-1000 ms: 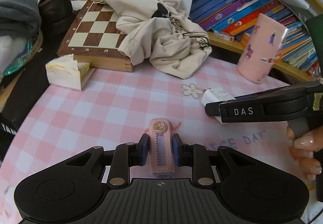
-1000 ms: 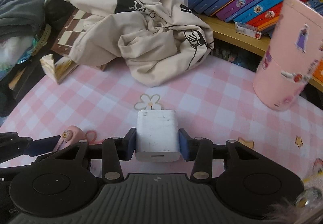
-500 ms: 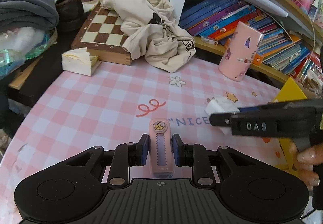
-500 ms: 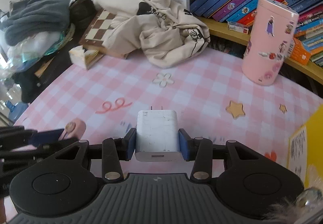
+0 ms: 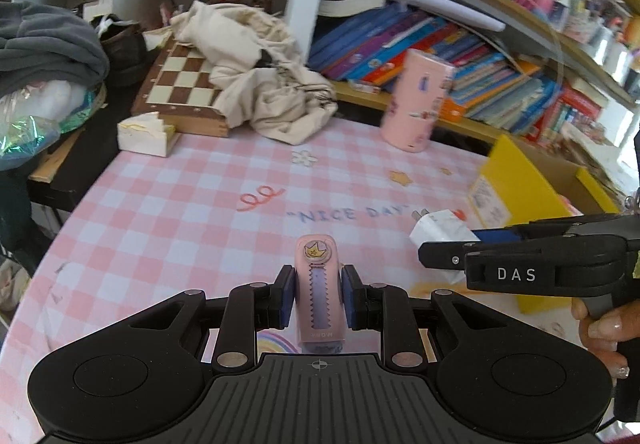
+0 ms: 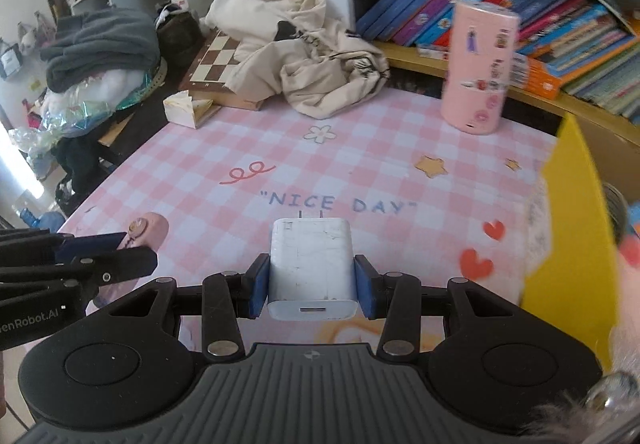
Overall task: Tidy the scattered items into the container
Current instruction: 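Carry the pink stick and white charger with both tools to the yellow box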
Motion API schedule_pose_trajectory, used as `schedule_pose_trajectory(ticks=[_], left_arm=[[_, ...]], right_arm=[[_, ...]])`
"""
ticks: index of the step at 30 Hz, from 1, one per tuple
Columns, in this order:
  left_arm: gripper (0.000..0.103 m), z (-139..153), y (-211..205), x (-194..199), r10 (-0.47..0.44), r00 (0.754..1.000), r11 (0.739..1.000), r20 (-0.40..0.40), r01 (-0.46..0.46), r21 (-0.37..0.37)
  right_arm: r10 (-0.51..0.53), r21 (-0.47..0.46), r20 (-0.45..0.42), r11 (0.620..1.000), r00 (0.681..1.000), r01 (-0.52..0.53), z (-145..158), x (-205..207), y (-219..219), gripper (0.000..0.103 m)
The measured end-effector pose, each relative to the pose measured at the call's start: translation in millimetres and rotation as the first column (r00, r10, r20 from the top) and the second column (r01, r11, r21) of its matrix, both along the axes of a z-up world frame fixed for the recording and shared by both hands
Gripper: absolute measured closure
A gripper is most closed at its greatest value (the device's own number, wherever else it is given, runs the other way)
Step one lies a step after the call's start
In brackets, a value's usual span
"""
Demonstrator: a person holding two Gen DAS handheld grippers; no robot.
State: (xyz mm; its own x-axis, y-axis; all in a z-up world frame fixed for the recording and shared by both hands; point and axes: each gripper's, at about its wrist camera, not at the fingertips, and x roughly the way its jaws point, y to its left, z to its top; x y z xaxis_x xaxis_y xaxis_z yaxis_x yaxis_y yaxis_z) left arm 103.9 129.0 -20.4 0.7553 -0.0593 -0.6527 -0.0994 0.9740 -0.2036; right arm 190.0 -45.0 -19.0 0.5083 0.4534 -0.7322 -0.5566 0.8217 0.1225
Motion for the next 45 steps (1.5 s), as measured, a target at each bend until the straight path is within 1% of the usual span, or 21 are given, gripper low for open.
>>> schedule_pose_trajectory(ticks=[7,14,17,21,27,38,45], left_arm=[[0.08,12,-17,-28,-0.037,0.999,0.999,0.024,0.038,-0.016],[0.08,14,-34,-49,-0.068,0.997,0.997,0.021,0.069,-0.034],[0.08,17,-42,-56,-0.085,0.996,0.995,0.026,0.087,-0.049],[0.08,21,-54,-65,-0.118,0.992,0.992,0.041,0.119,-0.043],[0.08,23,-70,-78,-0.16,0.986,0.985,0.047,0.162,-0.055],[0.08,23,-97,-81,-0.245,0.968,0.967,0.05,0.248,-0.064],[0.08,22,-122,-75,-0.322,0.945,0.943,0.048,0.325,-0.074]], right_arm=[[0.002,0.01,-0.026,1.0,1.0,-0.002,-1,-41,-31,0.062],[-0.065,0.019,-0.032,0.998,0.997,0.065,0,-73,-64,0.062],[-0.096,0.023,-0.024,0.995,0.995,0.097,2,-85,-75,0.062],[-0.131,0.014,0.007,0.991,0.991,0.131,6,-104,-89,0.062],[-0.179,0.01,0.003,0.984,0.984,0.179,5,-127,-111,0.062],[-0.296,0.018,0.009,0.955,0.955,0.296,9,-152,-152,0.062],[-0.37,0.013,0.017,0.929,0.929,0.37,13,-160,-178,0.062]])
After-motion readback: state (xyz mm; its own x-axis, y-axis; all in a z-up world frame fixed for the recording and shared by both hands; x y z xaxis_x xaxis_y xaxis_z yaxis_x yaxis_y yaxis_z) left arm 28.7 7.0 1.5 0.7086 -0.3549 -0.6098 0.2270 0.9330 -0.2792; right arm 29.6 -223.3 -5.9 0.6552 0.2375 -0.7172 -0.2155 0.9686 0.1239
